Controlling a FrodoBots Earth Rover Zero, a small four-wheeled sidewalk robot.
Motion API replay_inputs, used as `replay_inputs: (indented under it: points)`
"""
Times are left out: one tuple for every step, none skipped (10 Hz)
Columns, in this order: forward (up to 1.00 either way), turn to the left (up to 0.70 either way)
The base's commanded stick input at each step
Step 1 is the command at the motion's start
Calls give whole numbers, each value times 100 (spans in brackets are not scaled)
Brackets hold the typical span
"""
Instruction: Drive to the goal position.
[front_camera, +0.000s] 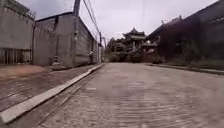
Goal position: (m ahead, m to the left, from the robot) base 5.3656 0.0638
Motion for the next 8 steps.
replay_inputs:
  points:
    - [100, -30]
    - [100, -24]
    - [100, -18]
    - [100, -12]
    - [100, -5]
    - [100, 0]
    - [100, 0]
    - [100, 0]
